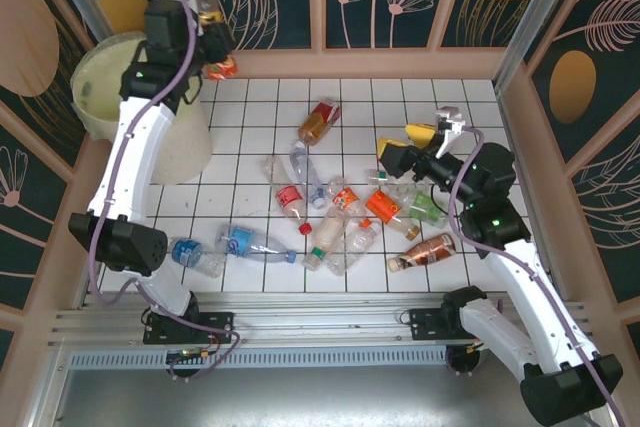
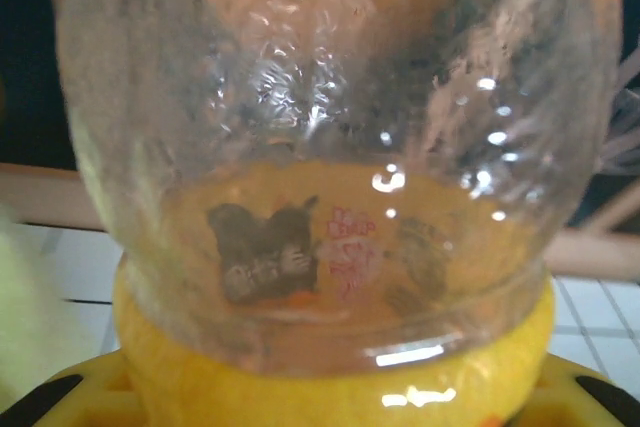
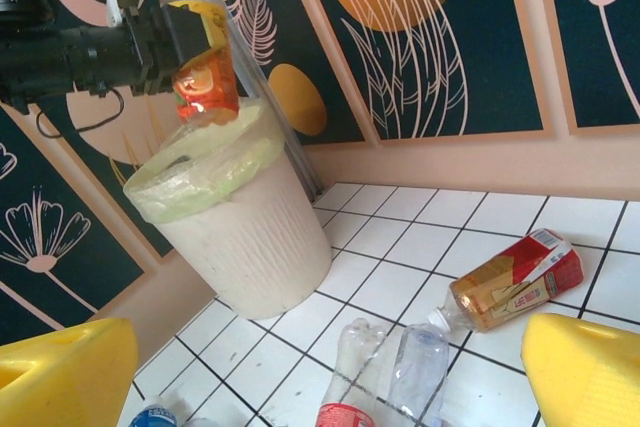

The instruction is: Put the plastic bottles in the bin

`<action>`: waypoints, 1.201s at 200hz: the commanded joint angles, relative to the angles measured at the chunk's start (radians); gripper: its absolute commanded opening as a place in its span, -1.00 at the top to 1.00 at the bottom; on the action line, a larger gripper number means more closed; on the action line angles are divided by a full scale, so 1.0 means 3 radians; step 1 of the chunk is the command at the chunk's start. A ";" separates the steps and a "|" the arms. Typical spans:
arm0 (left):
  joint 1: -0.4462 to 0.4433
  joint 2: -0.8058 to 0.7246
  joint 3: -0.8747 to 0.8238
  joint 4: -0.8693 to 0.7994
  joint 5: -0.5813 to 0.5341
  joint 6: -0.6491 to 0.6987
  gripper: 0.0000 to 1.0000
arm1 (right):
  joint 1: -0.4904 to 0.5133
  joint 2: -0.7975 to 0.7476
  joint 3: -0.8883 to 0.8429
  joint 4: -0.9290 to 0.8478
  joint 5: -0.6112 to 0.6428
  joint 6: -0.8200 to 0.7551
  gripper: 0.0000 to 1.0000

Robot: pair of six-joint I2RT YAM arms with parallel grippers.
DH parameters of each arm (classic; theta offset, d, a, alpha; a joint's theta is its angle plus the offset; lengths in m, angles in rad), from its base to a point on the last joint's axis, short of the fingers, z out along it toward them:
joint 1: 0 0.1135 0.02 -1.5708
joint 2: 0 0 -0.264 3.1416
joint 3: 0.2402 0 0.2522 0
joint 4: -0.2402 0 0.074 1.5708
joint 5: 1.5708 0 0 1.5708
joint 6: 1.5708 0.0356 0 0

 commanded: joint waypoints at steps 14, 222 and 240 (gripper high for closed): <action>0.0202 0.0219 0.0291 -0.0099 -0.0512 0.0135 0.12 | 0.0047 -0.0002 -0.0084 0.0176 0.0004 -0.0014 -0.96; 0.0677 0.0524 -0.0742 -0.0043 -0.0823 0.0178 -0.10 | 0.0249 0.0200 -0.0162 0.0170 0.0093 -0.0022 -0.95; 0.0679 0.0496 -0.0757 -0.0029 -0.0826 0.0177 -0.20 | 0.0255 0.0224 -0.0146 0.0147 0.0093 -0.0028 -0.95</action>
